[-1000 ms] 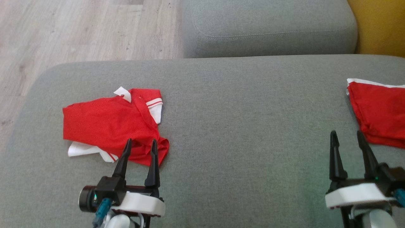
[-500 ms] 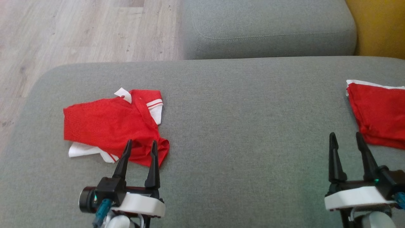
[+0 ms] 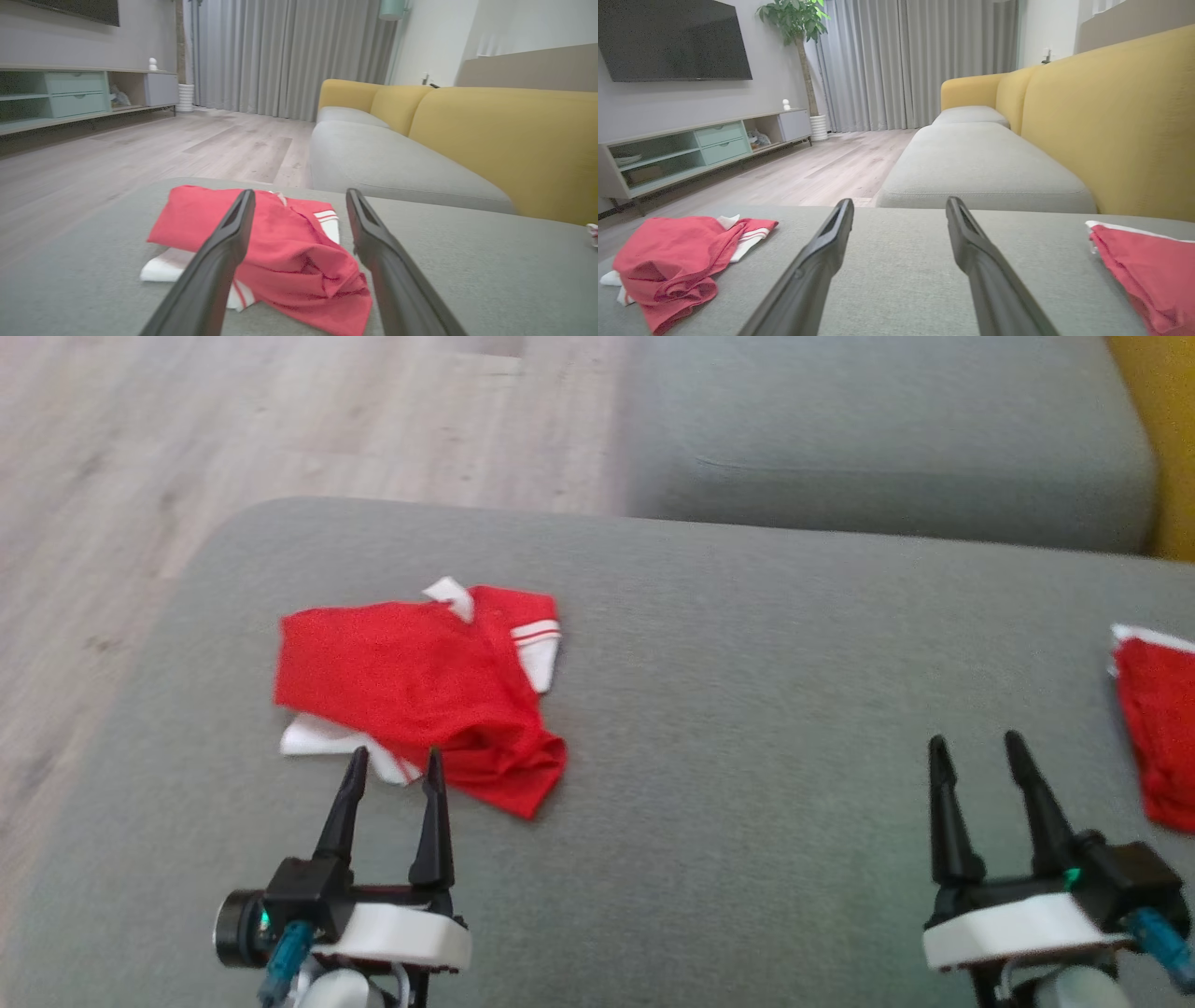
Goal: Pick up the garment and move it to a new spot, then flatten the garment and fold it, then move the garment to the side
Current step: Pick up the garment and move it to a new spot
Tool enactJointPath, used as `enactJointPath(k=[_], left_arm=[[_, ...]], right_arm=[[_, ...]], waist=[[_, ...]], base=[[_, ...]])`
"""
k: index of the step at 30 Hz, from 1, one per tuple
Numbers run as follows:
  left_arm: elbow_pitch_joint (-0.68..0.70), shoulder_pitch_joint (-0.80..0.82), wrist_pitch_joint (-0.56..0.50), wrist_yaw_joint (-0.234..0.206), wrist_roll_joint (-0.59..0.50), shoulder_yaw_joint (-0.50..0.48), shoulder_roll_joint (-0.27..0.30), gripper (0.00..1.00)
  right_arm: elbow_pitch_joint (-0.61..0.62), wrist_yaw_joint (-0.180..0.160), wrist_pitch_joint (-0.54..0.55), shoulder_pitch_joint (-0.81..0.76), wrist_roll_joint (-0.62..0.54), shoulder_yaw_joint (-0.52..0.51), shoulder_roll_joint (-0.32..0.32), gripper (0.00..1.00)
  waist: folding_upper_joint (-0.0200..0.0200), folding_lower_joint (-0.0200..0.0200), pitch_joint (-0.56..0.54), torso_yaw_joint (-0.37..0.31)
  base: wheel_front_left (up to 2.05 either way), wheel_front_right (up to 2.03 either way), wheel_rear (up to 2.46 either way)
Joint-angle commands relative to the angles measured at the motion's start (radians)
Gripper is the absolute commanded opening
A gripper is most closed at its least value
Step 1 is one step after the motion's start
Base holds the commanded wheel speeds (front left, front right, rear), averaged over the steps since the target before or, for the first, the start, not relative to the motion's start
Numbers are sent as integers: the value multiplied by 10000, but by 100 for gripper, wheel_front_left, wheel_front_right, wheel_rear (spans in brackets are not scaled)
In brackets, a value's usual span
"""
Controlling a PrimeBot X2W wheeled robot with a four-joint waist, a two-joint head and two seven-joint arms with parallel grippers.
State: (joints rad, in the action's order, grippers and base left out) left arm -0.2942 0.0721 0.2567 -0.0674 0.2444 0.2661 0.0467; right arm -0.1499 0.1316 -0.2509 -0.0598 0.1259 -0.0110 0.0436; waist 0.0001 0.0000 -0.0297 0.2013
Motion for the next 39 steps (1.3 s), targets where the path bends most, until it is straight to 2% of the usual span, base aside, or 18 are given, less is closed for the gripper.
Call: enactJointPath(k=[1, 7, 19, 25, 33, 36, 39], left_arm=[[257, 212, 51, -10, -132, -430, 35, 100], [285, 59, 51, 38, -280, -703, 35, 100], [313, -117, 51, 130, -365, -877, 35, 100], [299, -33, 51, 183, -473, -960, 36, 100], [-418, 1351, 19, 749, -796, -803, 213, 100], [-995, 2373, -467, 1104, -912, -503, 306, 100], [-1671, 3469, -1390, 1437, -958, -162, 354, 100]], right_arm=[[262, -9, -108, 71, 128, 392, 67, 100], [220, -9, -108, 175, 285, 865, 66, 100], [217, -9, -108, 72, 404, 1339, 66, 100], [238, -9, -108, 106, 475, 1357, 66, 100], [387, -9, -108, 357, 381, 1330, 66, 100], [443, -9, -108, 559, 308, 1283, 66, 100], [503, -9, -108, 764, 254, 1232, 66, 100]], waist=[[-1, 0, -140, 588], [-1, 0, -186, 1294], [-1, 0, -193, 2097], [-1, 0, -68, 1968], [-1, 0, 632, 1442], [-1, 0, 1038, 1157], [-1, 0, 1461, 885]], base=[[0, 0, 0], [0, 0, 0], [0, 0, 0], [0, 0, 0], [0, 0, 0], [0, 0, 0], [0, 0, 0]])
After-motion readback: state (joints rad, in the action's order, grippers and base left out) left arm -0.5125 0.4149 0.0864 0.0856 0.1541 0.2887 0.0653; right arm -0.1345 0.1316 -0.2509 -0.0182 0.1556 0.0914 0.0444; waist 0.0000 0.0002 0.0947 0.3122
